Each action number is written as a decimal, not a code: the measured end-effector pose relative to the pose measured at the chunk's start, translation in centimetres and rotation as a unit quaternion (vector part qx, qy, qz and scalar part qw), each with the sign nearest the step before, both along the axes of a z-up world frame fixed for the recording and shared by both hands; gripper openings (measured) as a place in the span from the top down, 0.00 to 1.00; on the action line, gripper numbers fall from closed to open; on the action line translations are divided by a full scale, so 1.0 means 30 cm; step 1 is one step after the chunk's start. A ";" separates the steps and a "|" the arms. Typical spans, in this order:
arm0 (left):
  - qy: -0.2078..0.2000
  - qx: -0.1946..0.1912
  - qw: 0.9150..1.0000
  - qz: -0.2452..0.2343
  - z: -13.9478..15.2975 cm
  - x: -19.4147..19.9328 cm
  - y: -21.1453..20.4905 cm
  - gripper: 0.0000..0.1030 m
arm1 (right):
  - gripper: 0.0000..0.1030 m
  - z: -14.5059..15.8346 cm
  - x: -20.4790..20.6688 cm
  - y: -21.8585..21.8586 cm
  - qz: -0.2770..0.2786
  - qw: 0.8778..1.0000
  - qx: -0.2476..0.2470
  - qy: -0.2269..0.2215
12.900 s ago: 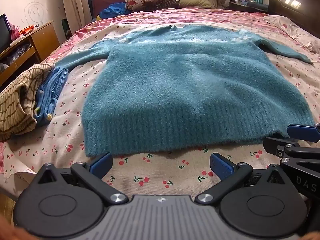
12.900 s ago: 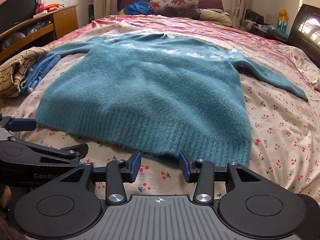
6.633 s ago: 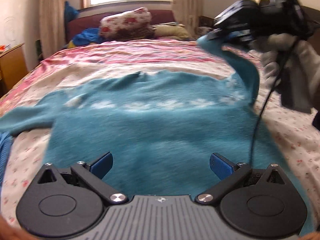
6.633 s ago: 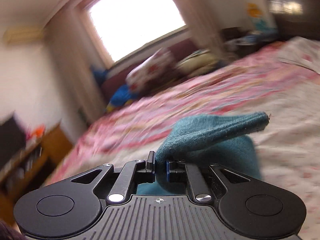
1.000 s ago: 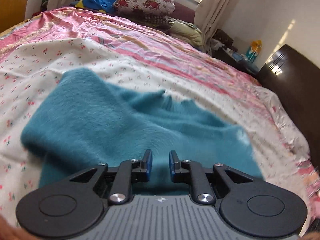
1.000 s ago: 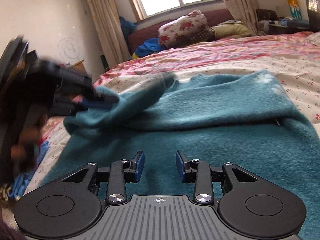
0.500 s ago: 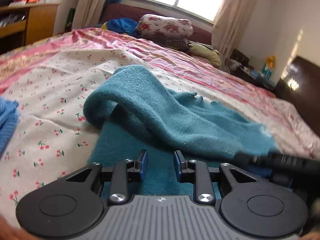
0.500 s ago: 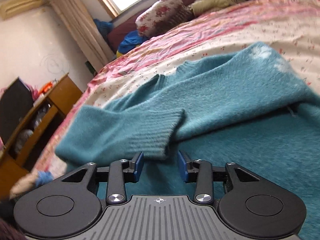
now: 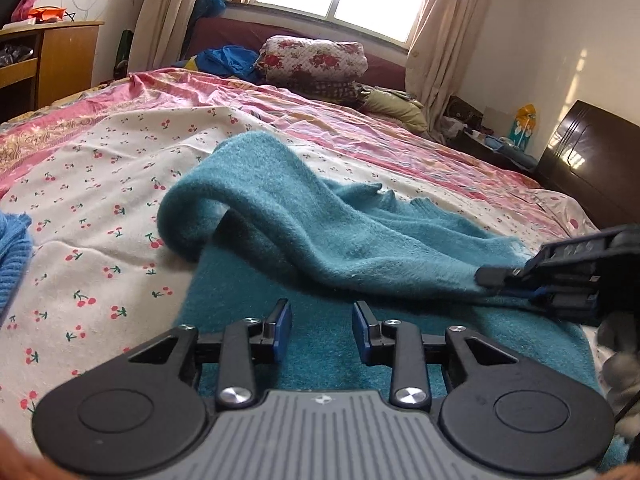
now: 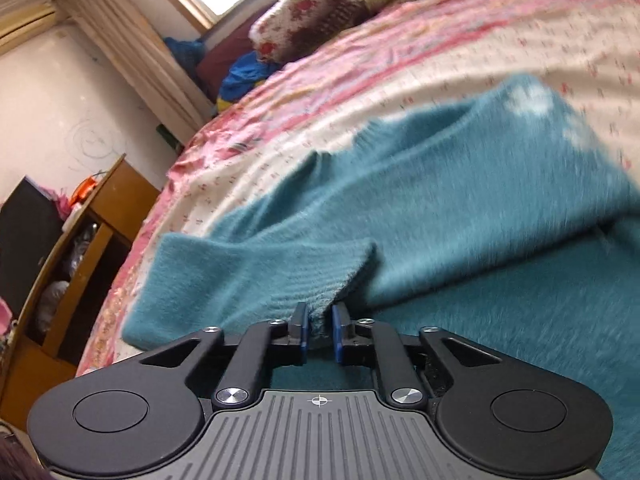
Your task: Fold small clothes
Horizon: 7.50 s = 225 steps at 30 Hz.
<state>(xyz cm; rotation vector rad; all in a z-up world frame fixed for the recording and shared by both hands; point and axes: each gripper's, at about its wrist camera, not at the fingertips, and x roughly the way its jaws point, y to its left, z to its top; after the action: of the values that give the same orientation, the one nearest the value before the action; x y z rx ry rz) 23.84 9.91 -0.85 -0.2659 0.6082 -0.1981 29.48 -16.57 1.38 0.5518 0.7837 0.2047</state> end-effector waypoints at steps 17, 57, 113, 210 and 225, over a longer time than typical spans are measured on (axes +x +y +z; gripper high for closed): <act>-0.047 0.035 0.998 0.025 0.079 0.036 0.012 0.51 | 1.00 0.229 0.075 -0.202 -0.063 0.982 -0.143 -0.108; 0.001 0.117 0.990 0.075 0.024 0.070 0.107 0.35 | 0.93 0.152 0.103 -0.352 -0.116 0.990 -0.050 -0.067; 0.054 0.101 0.993 -0.005 -0.012 -0.132 0.162 0.56 | 0.68 0.015 0.216 0.650 0.206 0.910 -0.333 -0.138; 0.131 0.177 0.975 -0.017 0.007 -0.473 0.113 0.55 | 0.79 -0.026 -0.713 -0.257 0.001 0.974 -0.223 0.045; 0.146 0.163 0.975 -0.037 0.006 -0.532 0.124 0.55 | 0.74 -0.024 -0.813 -0.269 -0.004 0.974 -0.219 0.052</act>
<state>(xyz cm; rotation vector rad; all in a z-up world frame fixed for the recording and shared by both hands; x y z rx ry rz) 7.87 13.62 -0.66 0.0486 0.9306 -0.1279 5.09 -24.65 0.65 0.1471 0.8966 -0.0077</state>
